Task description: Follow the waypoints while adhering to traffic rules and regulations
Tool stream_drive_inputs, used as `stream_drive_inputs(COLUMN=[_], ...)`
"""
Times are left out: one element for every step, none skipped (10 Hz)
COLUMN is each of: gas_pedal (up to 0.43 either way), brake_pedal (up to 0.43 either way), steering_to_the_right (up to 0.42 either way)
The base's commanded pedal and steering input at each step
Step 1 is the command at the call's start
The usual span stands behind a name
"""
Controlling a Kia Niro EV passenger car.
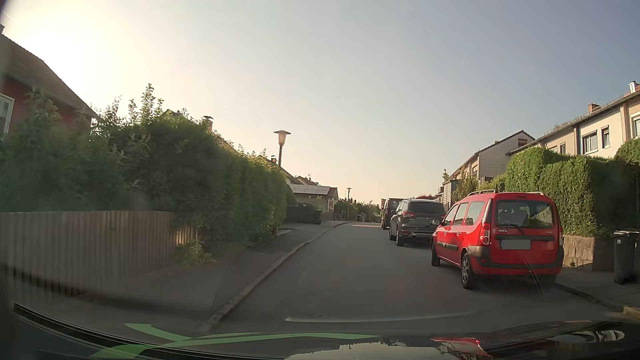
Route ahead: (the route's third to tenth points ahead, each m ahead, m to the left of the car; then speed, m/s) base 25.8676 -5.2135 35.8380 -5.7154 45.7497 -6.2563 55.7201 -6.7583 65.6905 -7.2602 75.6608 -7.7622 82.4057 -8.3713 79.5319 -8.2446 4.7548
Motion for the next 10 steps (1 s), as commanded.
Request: stream_drive_inputs(gas_pedal=[0.110, 0.110, 0.110, 0.110, 0.110, 0.110, 0.110, 0.110, 0.110, 0.110], brake_pedal=[0.000, 0.000, 0.000, 0.000, 0.000, 0.000, 0.000, 0.000, 0.000, 0.000], steering_to_the_right=[0.016, 0.014, 0.012, 0.011, 0.008, 0.006, 0.005, 0.003, 0.001, -0.001])
